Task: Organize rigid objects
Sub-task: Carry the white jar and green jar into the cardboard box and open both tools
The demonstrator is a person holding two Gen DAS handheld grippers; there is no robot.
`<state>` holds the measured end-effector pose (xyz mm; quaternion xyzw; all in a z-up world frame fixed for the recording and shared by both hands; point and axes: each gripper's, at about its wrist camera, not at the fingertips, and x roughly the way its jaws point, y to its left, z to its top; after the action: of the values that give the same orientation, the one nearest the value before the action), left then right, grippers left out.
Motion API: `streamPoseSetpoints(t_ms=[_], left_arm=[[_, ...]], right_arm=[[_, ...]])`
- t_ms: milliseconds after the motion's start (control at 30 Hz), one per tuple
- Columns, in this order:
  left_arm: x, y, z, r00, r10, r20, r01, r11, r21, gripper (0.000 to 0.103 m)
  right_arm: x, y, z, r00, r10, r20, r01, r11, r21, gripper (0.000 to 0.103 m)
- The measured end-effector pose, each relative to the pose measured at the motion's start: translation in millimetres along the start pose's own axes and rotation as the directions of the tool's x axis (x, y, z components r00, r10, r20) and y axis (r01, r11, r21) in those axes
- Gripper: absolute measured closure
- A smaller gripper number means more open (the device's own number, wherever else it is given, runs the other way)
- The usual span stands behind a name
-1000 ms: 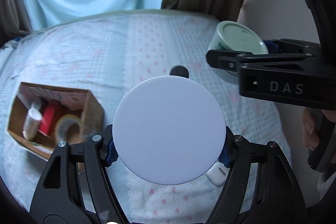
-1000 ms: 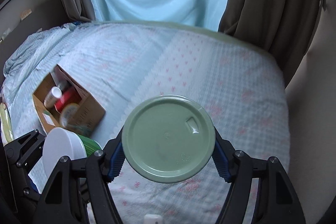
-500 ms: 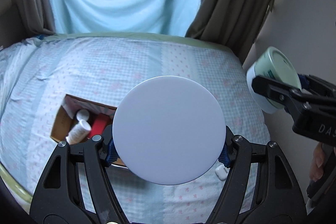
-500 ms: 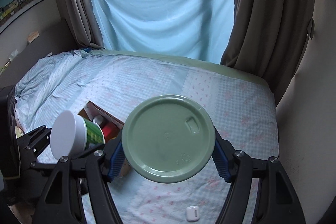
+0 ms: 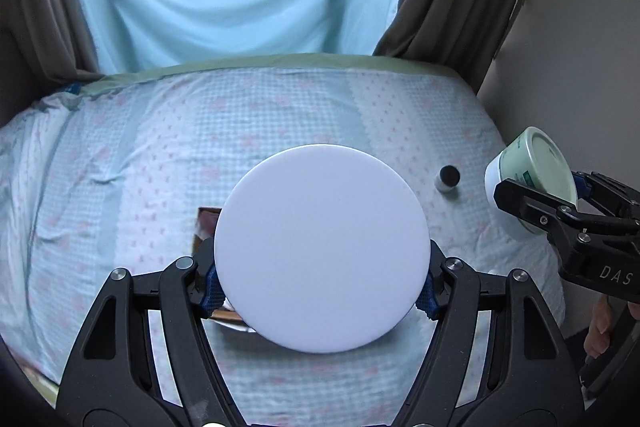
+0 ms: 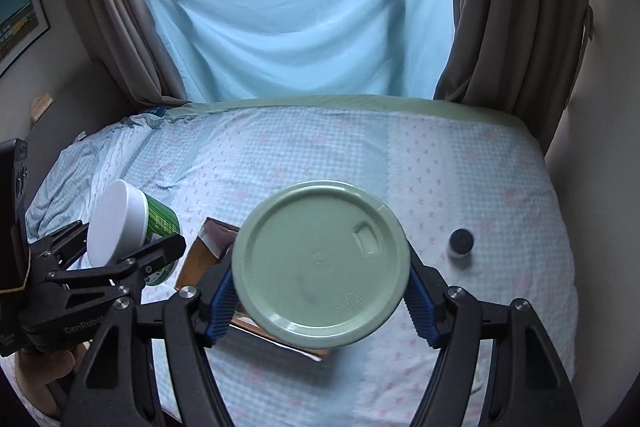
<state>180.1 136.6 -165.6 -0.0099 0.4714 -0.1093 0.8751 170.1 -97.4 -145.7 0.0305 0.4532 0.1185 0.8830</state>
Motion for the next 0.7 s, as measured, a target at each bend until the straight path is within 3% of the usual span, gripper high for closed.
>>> streamPoseSetpoints(t_ms=[200,367,700], left_arm=[[40.7,58.2,-6.7,0.996,-0.016,-0.093,0.020,0.999,0.039,0.034],[80.4,87.3,-18.3,0.987,-0.017,-0.161,0.024,0.999,0.036,0.034],[168.4,107.0,-39.4,0.947,-0.018,-0.322,0.028,0.999,0.027,0.034]], right_arm=[[49.1,45.9,-12.5,0.997,-0.013,-0.079,0.022,0.994,0.103,0.036],[94.0,69.2,-26.1,0.983,-0.020,-0.180,0.040,0.994,0.105,0.036],[188.3,68.2,-67.3,0.922,0.023,-0.388,0.039,0.988,0.152,0.036]])
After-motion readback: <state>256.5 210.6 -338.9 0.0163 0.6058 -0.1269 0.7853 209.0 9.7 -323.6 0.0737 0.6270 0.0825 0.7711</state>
